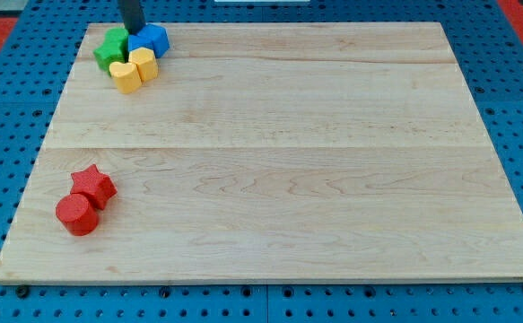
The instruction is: Slide the blue triangle closer to the blue cube
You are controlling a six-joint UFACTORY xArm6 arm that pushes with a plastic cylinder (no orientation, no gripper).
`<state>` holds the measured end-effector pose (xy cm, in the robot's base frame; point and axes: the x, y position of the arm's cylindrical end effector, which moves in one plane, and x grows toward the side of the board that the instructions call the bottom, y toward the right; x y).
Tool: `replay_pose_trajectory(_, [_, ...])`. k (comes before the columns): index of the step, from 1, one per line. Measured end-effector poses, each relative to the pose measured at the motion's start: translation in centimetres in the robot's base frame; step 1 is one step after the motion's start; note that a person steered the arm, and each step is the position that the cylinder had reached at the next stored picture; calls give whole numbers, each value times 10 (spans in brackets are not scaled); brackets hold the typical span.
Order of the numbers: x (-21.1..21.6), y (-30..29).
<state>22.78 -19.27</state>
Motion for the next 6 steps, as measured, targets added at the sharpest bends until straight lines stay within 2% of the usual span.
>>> replay_pose_trajectory(1, [7, 45])
replay_pose_trajectory(2, [17, 149])
replay_pose_trajectory(3, [1, 102])
replay_pose_trajectory(4, [-14, 9])
replay_pose_trajectory(5, [4, -13])
replay_pose_trajectory(6, [23, 33])
